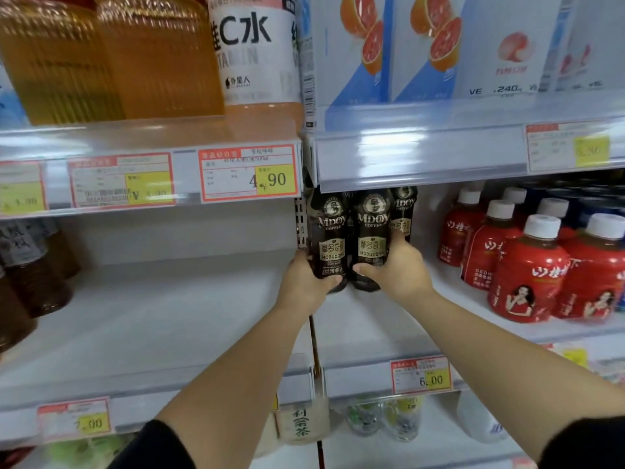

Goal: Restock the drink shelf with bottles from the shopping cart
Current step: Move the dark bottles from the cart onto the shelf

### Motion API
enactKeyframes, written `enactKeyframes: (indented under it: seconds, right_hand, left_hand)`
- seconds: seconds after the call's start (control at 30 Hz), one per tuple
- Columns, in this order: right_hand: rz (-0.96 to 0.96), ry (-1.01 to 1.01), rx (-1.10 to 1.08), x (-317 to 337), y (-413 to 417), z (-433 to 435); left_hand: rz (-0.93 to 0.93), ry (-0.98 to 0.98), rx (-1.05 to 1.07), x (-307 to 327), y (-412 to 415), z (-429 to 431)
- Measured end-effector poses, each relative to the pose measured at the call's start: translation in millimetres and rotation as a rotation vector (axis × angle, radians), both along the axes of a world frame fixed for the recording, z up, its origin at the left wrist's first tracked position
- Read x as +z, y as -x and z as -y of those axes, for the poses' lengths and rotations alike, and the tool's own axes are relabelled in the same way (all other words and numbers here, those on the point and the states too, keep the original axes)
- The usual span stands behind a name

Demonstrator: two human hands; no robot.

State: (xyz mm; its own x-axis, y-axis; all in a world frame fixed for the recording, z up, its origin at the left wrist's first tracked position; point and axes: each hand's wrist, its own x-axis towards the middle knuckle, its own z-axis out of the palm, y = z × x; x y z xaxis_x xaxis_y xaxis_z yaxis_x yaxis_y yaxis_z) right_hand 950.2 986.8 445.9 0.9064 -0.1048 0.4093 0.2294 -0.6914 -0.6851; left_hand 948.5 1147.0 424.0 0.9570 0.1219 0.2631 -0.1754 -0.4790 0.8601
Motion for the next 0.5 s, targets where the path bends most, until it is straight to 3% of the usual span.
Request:
enactKeyframes:
  seconds: [0.23, 0.4, 0.5]
  right_hand:
    - [0.016, -0.079, 0.012, 0.9, -5.2, -1.4]
    - [-0.070, 0.229, 0.176, -17.5, 10.1, 0.2]
    - [-0.106, 0.248, 0.219, -15.2, 0.7, -1.2]
  left_hand:
    - [-0.029, -0.055, 0.097, 6.3, -12.0, 1.4]
    - [-0.036, -0.101, 0.113, 9.1, -24.3, 2.7]
    - [-0.041, -0.114, 0.129, 9.7, -31.7, 3.9]
